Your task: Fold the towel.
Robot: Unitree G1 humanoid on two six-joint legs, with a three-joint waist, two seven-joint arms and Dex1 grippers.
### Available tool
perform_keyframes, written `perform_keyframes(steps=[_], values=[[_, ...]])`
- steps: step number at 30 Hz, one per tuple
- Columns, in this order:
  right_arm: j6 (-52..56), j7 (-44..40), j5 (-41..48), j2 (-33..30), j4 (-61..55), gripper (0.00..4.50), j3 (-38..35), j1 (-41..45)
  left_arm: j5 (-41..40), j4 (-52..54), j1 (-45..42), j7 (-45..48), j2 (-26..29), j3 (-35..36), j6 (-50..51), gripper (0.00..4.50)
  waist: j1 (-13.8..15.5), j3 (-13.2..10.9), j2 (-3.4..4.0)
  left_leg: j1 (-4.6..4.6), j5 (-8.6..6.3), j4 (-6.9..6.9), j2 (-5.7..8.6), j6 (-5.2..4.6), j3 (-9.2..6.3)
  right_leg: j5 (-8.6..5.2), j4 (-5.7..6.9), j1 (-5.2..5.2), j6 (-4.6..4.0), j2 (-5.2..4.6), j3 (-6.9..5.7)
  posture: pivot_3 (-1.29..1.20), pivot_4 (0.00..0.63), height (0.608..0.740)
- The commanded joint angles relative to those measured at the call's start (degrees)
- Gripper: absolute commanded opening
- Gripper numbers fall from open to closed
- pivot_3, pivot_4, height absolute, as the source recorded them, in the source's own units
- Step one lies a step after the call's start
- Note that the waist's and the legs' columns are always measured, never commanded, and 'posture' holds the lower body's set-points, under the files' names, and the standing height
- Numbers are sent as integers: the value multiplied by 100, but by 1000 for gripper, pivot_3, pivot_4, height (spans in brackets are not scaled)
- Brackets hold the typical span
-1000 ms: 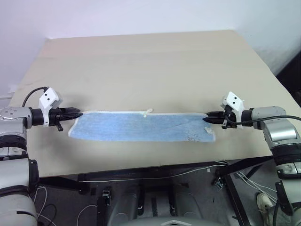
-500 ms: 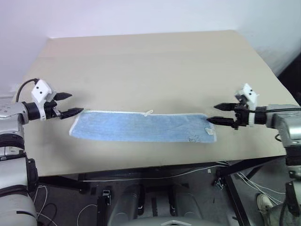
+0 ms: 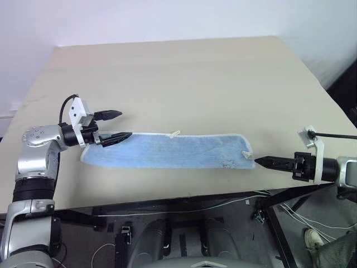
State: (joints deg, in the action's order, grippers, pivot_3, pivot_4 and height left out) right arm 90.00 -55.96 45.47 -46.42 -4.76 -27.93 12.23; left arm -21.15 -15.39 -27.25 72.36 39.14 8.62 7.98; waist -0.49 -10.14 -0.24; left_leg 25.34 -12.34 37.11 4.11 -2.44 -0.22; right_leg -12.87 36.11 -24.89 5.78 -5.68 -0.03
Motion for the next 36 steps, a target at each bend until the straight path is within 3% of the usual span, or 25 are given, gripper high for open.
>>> perform_keyframes(steps=[1, 12, 18, 24, 28, 36], values=[[250, 643, 611, 306, -157, 4452, -381, -416, -324, 1001, 274, -210, -157, -196, 573, 4465, 16, 4, -6, 0, 0, 0, 0, -1, 0, -2, -3, 2, -3, 0, 0, 0, 150, 740], [250, 2761, 1797, 1499, 164, 4452, -1125, -276, -630, 2333, 522, -606, -224, -766, 1883, 4465, -70, 12, -14, -46, -3, -3, -7, -3, 0, -11, -9, 45, -19, 10, 3, 0, 150, 740], [250, 3866, 2335, 2048, 544, 4452, -1642, 249, -561, 2365, 524, -656, -238, -894, 1775, 4465, -54, 13, -11, -52, -3, -5, -7, -2, 0, -11, -12, 50, -21, 9, 6, 0, 150, 740], [250, 4484, 2515, 2284, 608, 4452, -1696, 294, -360, 2265, 577, -695, -241, -1042, 1512, 4465, -37, 15, -12, -47, -1, -10, -7, -6, 0, -13, -31, 49, -21, 10, 3, 0, 150, 740], [250, 4566, 2799, 2211, 550, 3589, -1645, 146, -370, 2283, 642, -744, -251, -991, 1499, 4500, -34, 15, -11, -43, -3, -17, -7, -7, 1, -11, -48, 51, -21, 10, 4, 0, 150, 740], [248, 4618, 3043, 1992, 624, 1002, -1632, 28, -240, 2243, 649, -796, -216, -1028, 1410, 4500, -26, 14, -9, -28, -5, -32, -6, -12, 0, -11, -73, 42, -20, 9, 2, 0, 150, 740]])
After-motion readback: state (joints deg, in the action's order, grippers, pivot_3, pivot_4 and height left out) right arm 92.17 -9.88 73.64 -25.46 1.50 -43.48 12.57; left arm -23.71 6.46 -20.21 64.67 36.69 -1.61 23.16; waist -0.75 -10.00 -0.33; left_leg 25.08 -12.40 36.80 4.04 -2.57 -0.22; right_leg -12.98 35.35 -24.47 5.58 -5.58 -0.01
